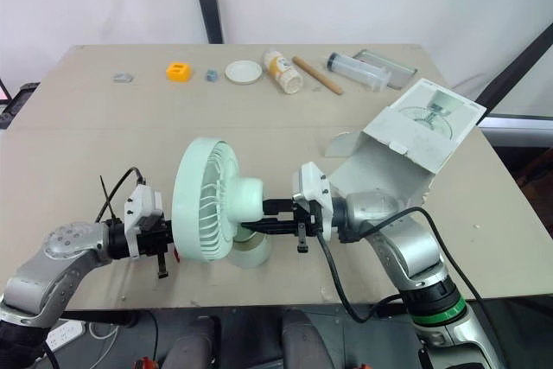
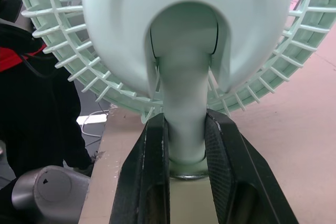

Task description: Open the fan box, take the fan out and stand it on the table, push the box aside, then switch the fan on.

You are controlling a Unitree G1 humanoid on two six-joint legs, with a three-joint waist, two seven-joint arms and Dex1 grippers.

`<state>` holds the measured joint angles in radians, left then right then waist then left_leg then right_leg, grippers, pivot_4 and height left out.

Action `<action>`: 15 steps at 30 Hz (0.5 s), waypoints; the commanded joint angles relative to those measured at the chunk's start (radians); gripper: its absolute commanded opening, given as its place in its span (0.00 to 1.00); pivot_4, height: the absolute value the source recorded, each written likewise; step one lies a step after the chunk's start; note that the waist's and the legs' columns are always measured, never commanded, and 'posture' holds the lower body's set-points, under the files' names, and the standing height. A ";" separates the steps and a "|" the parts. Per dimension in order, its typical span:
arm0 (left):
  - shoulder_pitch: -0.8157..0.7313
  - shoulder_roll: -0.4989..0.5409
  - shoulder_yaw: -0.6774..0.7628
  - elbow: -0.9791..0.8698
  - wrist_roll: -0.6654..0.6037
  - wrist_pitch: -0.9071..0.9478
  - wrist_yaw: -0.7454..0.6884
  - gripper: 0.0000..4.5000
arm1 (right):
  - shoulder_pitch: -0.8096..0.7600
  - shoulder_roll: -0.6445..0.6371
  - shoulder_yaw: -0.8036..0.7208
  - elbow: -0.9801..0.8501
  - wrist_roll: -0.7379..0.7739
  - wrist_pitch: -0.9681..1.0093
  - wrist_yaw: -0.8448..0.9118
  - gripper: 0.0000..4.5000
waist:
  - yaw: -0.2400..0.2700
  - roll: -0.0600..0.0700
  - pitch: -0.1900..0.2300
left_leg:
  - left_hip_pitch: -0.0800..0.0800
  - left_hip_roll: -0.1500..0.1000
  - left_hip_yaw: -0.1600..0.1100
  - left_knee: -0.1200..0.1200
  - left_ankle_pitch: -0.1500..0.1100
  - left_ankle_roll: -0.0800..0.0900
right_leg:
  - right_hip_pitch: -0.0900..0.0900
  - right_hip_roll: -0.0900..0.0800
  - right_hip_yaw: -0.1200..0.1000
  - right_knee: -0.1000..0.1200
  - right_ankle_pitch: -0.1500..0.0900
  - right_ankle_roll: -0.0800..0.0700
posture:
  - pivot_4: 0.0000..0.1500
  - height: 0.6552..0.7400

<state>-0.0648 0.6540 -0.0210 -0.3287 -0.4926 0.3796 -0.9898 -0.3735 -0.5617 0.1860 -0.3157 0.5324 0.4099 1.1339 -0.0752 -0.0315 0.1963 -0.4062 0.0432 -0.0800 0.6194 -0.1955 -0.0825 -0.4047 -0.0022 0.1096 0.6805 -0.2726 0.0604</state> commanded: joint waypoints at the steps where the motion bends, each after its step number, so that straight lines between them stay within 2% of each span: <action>1: 0.006 0.006 0.041 -0.030 -0.018 -0.019 0.000 0.01 | -0.015 0.000 -0.009 0.006 0.005 -0.001 0.005 0.09 | 0.000 0.000 0.000 | 0.000 0.000 0.000 0.000 0.000 0.000 | 0.000 0.000 0.000 0.000 0.000 0.000 | 1.00 1.00; 9: 0.003 -0.027 0.097 -0.005 -0.018 -0.099 0.014 0.01 | -0.117 0.049 -0.094 0.027 0.127 0.089 -0.045 0.09 | 0.000 0.000 0.000 | -0.001 0.000 0.000 0.000 0.000 0.000 | 0.000 0.000 0.000 0.000 0.000 0.000 | 1.00 1.00; 12: 0.008 -0.026 0.105 0.004 -0.030 -0.099 0.010 0.17 | -0.175 0.060 -0.110 0.065 0.143 0.109 -0.044 0.09 | 0.000 0.000 0.000 | -0.001 0.000 0.000 0.000 0.000 0.000 | -0.001 0.000 0.000 0.000 0.001 0.000 | 1.00 1.00; 15: 0.007 -0.027 0.104 0.015 -0.035 -0.099 0.008 0.38 | -0.300 0.081 -0.099 0.208 0.098 0.065 0.008 0.09 | -0.003 0.001 0.001 | -0.001 0.000 0.000 0.000 0.000 0.000 | -0.001 0.000 0.000 0.000 0.001 -0.001 | 1.00 1.00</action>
<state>-0.0549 0.6259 0.0579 -0.3074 -0.5120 0.2988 -0.9714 -0.6149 -0.4912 0.1151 -0.1390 0.6216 0.5180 1.1133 -0.0781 -0.0308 0.1969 -0.4070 0.0439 -0.0796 0.6196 -0.1955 -0.0824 -0.4060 -0.0014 0.1096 0.6805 -0.2714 0.0593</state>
